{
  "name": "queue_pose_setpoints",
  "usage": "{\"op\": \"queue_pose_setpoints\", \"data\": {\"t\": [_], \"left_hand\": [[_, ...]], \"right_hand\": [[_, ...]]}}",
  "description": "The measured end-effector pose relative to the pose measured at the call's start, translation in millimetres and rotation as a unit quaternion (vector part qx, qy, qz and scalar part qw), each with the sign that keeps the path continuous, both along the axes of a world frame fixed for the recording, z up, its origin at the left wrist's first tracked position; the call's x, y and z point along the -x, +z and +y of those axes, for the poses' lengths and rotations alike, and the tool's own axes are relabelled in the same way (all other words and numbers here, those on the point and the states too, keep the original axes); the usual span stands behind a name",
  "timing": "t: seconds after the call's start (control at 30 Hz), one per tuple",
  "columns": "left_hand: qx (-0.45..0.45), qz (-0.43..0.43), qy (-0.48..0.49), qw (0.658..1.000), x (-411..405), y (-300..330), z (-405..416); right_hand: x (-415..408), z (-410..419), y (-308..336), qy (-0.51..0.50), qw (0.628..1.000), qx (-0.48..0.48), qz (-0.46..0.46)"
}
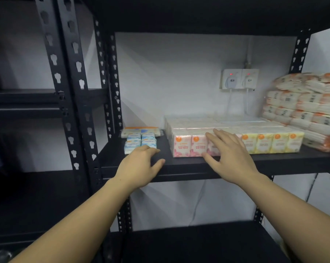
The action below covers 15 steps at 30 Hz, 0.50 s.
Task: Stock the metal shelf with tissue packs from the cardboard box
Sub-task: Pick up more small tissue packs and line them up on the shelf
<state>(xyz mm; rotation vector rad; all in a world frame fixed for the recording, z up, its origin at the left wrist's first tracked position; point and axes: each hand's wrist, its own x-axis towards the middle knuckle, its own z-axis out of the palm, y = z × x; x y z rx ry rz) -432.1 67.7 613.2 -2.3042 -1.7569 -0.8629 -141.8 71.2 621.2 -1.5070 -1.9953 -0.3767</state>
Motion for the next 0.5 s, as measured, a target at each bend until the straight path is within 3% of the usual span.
{"op": "queue_pose_setpoints", "data": {"t": [0.5], "left_hand": [[0.041, 0.009, 0.048, 0.998, -59, 32, -28]], "right_hand": [[-101, -16, 14, -0.018, 0.998, 0.056, -0.009]]}}
